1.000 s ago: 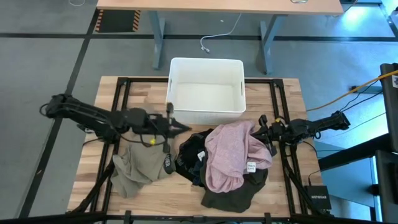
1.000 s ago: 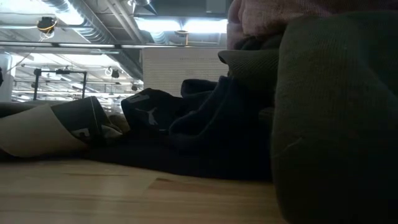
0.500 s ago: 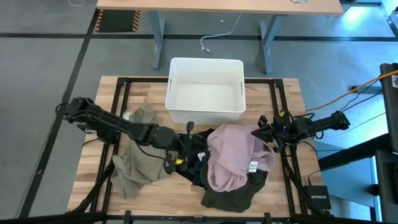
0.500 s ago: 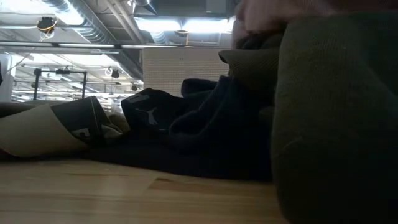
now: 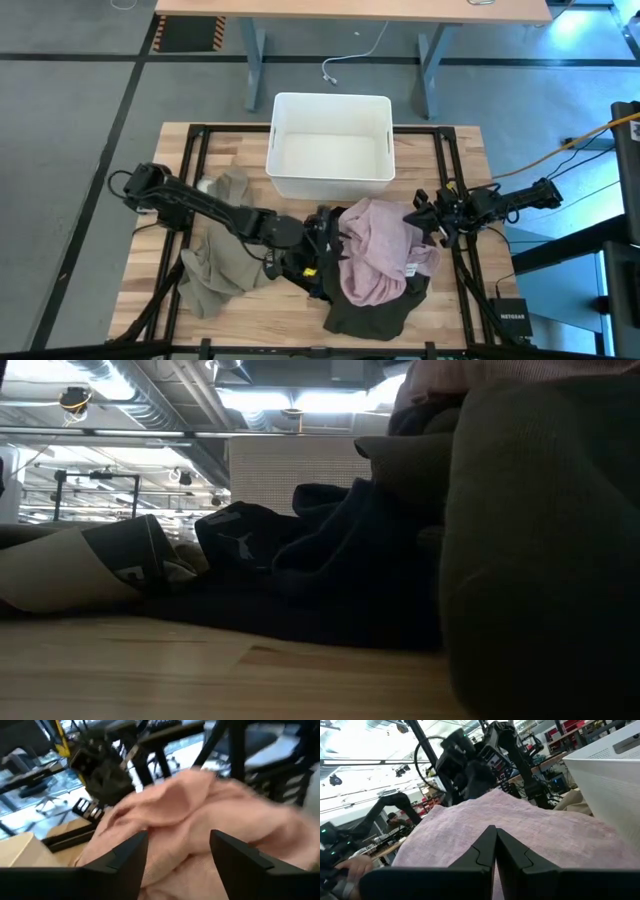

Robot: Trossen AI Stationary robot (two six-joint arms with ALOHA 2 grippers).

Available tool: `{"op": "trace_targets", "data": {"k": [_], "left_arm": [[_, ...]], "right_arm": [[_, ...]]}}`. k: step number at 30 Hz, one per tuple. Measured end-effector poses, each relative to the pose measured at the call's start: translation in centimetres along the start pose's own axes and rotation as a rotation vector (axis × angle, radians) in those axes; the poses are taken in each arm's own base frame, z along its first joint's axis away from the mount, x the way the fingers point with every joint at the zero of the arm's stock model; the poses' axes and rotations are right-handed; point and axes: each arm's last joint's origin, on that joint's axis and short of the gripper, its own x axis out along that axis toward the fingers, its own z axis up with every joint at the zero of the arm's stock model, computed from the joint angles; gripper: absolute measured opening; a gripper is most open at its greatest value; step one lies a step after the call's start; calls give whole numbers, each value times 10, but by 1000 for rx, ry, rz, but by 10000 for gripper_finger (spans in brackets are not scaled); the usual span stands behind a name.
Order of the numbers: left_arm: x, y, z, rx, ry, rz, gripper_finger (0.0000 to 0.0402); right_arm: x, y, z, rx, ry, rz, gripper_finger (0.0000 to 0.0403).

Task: Sort clothes
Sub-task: Put the pink polo shirt into the white laundry bin

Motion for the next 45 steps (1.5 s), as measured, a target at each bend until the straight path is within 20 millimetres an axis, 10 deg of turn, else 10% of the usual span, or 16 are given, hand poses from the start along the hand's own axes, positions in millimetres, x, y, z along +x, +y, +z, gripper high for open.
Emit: {"op": "trace_targets", "data": {"k": [23,32,36,45], "left_arm": [[59,7,-43,72,21,97,218],[62,12,-50,106,79,216,76],[61,11,-44,165,58,274,11],[51,3,9,339,-49,412,7]], "right_arm": [[0,-4,-4,-8,23,-84,21],[0,-5,-4,-9,13,-105,21],[0,-5,-4,-9,14,-104,21],[0,-4,1,-21,-50,-113,21]]}}
